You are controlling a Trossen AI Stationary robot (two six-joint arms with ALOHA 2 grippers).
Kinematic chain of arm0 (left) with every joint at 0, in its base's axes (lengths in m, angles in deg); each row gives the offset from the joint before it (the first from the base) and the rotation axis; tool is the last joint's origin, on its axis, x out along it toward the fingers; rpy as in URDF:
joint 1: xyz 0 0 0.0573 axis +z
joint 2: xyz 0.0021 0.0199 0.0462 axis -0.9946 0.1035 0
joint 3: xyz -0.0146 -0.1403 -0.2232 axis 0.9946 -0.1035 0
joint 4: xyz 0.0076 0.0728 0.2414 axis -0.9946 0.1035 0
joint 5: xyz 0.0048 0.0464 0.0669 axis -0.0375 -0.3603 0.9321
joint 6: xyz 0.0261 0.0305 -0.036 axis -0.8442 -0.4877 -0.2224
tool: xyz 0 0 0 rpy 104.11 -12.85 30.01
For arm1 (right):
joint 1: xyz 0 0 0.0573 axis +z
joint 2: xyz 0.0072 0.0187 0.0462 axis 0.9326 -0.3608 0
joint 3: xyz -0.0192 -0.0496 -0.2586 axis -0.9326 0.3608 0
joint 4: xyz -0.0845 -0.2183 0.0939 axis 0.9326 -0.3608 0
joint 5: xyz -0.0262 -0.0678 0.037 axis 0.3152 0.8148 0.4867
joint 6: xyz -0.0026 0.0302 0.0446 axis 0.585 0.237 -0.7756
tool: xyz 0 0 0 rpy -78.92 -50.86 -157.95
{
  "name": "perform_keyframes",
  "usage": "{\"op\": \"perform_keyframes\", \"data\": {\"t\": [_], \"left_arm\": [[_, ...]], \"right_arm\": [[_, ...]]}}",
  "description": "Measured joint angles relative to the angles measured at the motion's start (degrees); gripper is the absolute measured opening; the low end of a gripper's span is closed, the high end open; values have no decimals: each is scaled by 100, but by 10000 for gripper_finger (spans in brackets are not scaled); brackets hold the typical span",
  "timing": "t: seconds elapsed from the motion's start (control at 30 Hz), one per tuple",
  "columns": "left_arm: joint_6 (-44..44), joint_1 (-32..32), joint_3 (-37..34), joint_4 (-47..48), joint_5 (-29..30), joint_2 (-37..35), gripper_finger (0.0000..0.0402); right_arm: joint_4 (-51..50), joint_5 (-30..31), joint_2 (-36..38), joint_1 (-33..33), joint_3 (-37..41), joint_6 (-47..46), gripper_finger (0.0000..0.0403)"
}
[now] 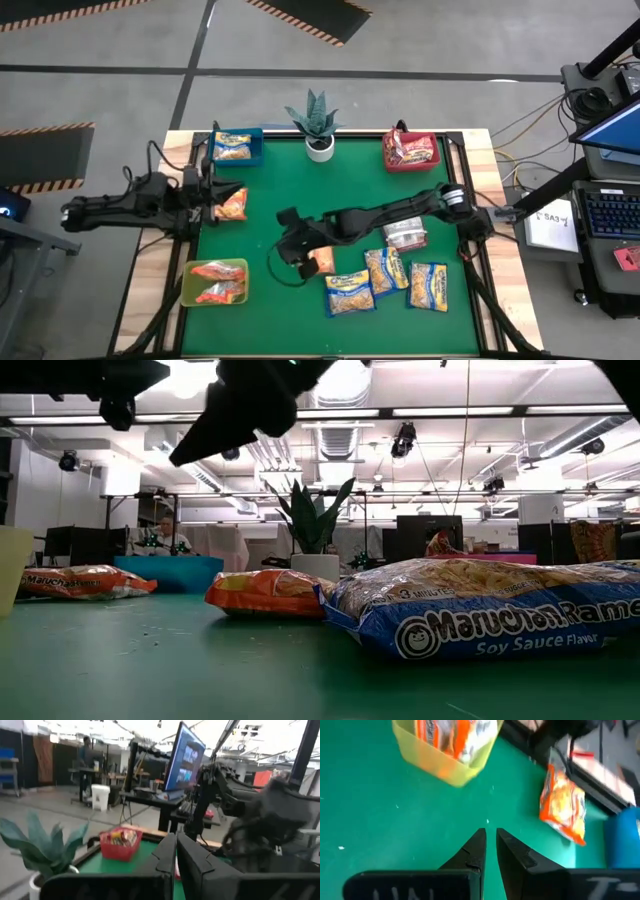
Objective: Sort Maruchan noodles
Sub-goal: Put the orange noodle pack into the yellow bin
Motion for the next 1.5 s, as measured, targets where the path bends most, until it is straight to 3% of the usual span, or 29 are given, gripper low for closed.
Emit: {"op": "perform_keyframes", "data": {"t": [0.1, 0.3, 0.5, 0.67, 1.0, 1.2, 1.5], "left_arm": [[238, -1, 0, -10, 0, 183, 0], [742, -2, -41, -227, 6, 725, 0], [976, -2, -111, -1346, 235, 1469, 0], [996, -2, -94, -1816, 251, 2051, 0], [1609, 0, -90, -1852, 267, 3141, 0], [2273, 0, -90, -1859, 420, 3674, 0], [2432, 0, -85, -2612, 426, 4244, 0]], "right_arm": [[958, -276, 430, -150, 934, 14, 33], [2775, -256, 1340, -465, 2540, -419, 33], [4360, 352, 1970, -914, 3637, -2310, 33], [4336, 452, 2223, -1233, 4191, -3075, 33], [4253, 455, 2918, -1457, 4901, -2627, 34], [3628, 508, 3519, -1474, 5045, -2594, 34], [3505, 499, 3621, -1476, 5065, -2522, 34]]}}
